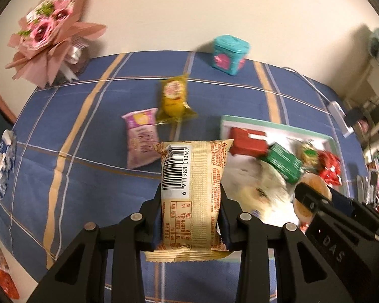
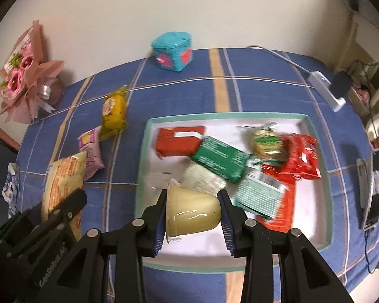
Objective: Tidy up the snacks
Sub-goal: 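Carry pudding cup with right gripper while left carries bread bag over tray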
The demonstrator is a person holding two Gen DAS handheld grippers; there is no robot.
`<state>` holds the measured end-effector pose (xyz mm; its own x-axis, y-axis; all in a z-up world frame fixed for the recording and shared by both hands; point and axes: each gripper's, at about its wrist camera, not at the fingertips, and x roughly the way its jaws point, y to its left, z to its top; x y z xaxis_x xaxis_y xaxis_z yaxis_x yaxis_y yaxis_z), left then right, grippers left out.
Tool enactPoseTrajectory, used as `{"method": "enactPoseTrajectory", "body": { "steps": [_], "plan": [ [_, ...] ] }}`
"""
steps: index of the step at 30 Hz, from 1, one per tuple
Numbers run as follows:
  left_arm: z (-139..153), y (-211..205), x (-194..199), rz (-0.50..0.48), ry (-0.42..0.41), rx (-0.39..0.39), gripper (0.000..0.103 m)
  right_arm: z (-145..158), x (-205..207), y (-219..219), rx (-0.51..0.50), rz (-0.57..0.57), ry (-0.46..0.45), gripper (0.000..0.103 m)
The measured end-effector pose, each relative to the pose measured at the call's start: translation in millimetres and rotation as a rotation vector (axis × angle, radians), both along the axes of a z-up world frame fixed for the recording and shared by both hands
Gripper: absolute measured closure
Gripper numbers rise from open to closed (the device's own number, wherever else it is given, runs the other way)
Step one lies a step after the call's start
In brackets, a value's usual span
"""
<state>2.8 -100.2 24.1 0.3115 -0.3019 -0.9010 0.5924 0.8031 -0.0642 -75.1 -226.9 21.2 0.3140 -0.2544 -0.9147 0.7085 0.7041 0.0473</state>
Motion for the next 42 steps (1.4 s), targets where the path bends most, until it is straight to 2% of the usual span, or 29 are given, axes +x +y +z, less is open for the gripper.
{"method": "enactPoseTrajectory", "body": {
  "steps": [13,18,27,42],
  "plan": [
    [-8.9,-27.5,-60.4,-0.172,0.027,0.019,0.065,-7.8,-57.3,-20.1,0.022,-0.096,0.014,0.063],
    [-18.6,-32.5,-72.9,-0.204,0.04,0.046,0.065,-15.5,-72.1,-22.7,0.037,-0.121,0.03,0.063],
    [-40.6,-41.9,-78.0,-0.238,0.078,0.109,0.065,-41.1,-69.7,-27.2,0.085,-0.12,0.078,0.063],
    [-67.7,-54.7,-72.8,-0.253,0.115,0.143,0.065,-72.5,-58.6,-31.6,0.124,-0.103,0.139,0.063]
  ]
}}
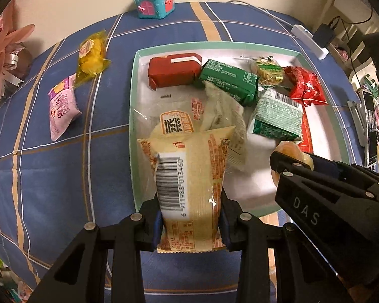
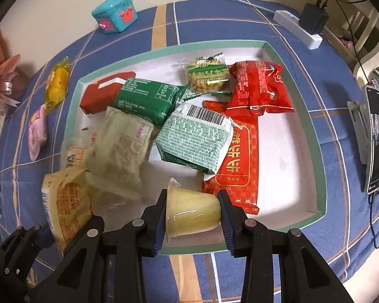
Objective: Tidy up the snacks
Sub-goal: 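Carry pudding cup with right gripper while left carries bread bag over tray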
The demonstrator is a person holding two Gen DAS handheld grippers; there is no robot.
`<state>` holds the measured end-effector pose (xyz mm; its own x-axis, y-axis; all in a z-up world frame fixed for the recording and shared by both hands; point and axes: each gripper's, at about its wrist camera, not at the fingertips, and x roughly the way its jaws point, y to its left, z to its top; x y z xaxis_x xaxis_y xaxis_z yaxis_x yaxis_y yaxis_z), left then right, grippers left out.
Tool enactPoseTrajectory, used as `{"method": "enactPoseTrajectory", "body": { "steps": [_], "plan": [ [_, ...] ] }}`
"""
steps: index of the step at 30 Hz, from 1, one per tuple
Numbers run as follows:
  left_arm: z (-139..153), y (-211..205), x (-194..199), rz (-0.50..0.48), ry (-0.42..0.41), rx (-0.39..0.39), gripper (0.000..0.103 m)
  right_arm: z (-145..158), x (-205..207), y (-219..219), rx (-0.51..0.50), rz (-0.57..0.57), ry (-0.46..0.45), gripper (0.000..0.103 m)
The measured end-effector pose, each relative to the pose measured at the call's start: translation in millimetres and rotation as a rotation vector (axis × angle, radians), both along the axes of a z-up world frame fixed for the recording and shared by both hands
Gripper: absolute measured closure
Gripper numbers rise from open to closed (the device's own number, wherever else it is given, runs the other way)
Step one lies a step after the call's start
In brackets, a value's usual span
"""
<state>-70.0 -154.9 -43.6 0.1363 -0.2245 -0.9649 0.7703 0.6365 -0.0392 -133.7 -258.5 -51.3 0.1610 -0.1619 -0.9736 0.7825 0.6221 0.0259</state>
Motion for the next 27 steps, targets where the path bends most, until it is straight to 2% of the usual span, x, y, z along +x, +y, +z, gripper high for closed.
{"method": "enactPoseTrajectory", "body": {
  "steps": [27],
  "plan": [
    [-29.1,-3.6,20.3,0.025,0.001,-0.021,0.065,-8.6,9.8,-5.3,-0.002,0.005,-0.003,0.062]
  ]
}}
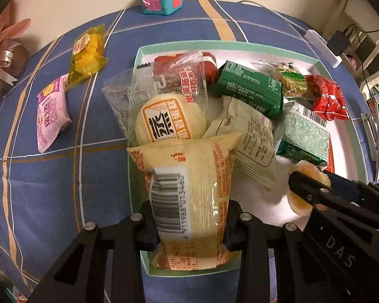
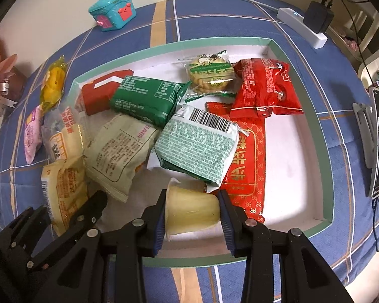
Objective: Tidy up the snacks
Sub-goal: 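Carry pudding cup with right gripper while left carries bread bag over tray, then open both grippers to release the cup and bag into the tray, then move both grippers back to the last two snacks beside the tray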
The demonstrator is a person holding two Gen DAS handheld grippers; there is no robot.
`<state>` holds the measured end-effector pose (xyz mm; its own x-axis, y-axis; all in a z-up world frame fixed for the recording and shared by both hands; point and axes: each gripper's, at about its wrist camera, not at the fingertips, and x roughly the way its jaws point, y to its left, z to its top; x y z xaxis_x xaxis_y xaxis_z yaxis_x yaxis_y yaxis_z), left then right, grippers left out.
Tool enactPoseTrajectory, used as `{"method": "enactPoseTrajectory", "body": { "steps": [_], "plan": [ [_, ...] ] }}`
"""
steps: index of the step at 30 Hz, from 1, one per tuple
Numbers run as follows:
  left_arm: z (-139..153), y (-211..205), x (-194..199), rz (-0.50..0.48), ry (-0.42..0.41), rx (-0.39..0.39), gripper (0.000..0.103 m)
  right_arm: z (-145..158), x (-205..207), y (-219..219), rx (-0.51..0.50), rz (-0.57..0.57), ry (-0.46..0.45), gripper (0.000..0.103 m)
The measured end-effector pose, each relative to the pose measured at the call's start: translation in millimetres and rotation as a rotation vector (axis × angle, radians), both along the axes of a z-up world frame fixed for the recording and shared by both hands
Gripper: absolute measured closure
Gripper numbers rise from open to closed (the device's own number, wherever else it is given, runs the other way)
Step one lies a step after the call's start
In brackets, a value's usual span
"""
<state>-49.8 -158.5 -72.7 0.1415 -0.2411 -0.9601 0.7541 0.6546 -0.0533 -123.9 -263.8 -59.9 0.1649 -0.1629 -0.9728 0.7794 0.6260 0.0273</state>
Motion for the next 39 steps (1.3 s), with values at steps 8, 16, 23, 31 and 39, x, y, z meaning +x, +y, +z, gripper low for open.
{"method": "enactPoseTrajectory", "body": {
  "steps": [8,16,23,31,39],
  "plan": [
    [-3.0,8.2,4.3,0.019,0.048,-0.02,0.047,1.1,1.5,-7.3,0.007,-0.03,-0.01,0.043],
    [10.3,9.8,6.4,0.032,0.068,-0.034,0.025,20.6,0.6,-7.7,-0.036,-0.031,-0.011,0.04],
    [30.1,14.7,14.9,0.043,0.059,-0.056,0.02,40.8,-1.1,-7.1,-0.083,-0.032,-0.039,0.024],
    [47.6,33.8,25.8,0.111,0.04,-0.036,0.011,51.5,-11.8,-3.5,-0.116,-0.031,-0.067,0.012],
    [40.2,55.0,47.6,0.249,0.044,-0.014,0.007,49.4,-10.3,-0.9,-0.118,-0.024,-0.055,0.003]
  ]
}}
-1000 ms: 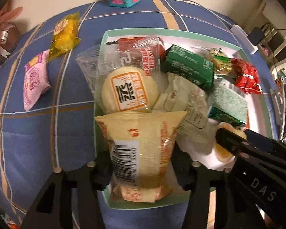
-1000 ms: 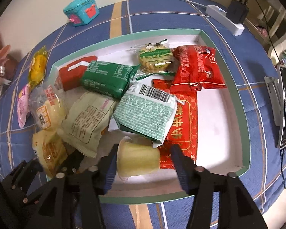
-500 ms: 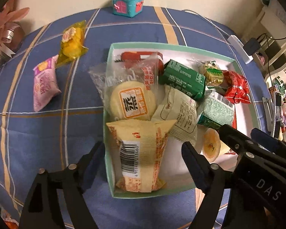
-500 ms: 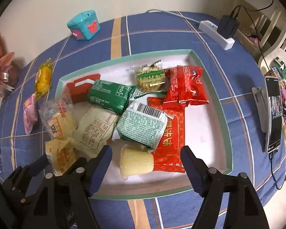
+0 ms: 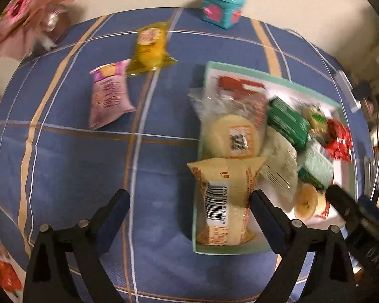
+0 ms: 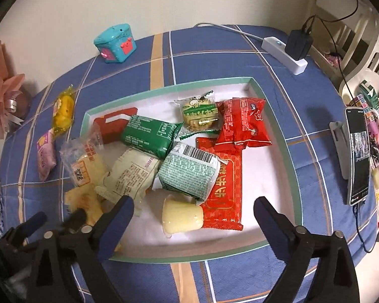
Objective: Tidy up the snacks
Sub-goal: 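Move both grippers back to the last two snacks beside the tray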
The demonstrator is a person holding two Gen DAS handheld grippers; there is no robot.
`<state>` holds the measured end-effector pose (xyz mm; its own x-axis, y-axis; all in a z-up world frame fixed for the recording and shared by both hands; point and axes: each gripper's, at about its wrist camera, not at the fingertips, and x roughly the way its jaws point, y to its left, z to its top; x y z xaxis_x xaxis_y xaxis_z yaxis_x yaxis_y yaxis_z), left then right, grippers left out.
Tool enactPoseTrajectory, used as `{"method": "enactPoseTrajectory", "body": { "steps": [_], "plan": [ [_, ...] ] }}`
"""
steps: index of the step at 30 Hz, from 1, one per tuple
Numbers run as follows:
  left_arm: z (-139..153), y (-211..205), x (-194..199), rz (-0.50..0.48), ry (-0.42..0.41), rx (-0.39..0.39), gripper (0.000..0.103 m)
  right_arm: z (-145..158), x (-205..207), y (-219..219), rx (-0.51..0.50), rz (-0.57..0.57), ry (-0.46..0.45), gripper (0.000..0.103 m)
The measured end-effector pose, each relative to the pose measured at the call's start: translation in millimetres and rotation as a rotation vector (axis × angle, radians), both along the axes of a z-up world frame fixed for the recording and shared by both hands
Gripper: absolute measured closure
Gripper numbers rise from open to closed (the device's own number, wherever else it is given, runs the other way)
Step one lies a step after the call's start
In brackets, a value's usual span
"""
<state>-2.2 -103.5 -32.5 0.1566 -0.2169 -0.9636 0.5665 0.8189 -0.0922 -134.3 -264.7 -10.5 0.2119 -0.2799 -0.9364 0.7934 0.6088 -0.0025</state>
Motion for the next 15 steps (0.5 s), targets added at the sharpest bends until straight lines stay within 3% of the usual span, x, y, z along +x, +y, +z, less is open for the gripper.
{"method": "enactPoseTrajectory", "body": {
  "steps": [9,12,15],
  "plan": [
    [13.9,30.5,23.1,0.116,0.025,-0.066,0.007,-7.2,5.6,5.6,0.002,0.035,0.026,0.0],
    [12.5,37.1,30.7,0.146,-0.016,-0.02,0.0,-9.8,7.9,7.9,-0.003,0.048,0.04,0.0],
    [9.0,42.1,35.2,0.173,-0.063,0.035,0.0,-12.1,11.0,10.8,-0.007,0.062,0.056,0.0]
  ]
}}
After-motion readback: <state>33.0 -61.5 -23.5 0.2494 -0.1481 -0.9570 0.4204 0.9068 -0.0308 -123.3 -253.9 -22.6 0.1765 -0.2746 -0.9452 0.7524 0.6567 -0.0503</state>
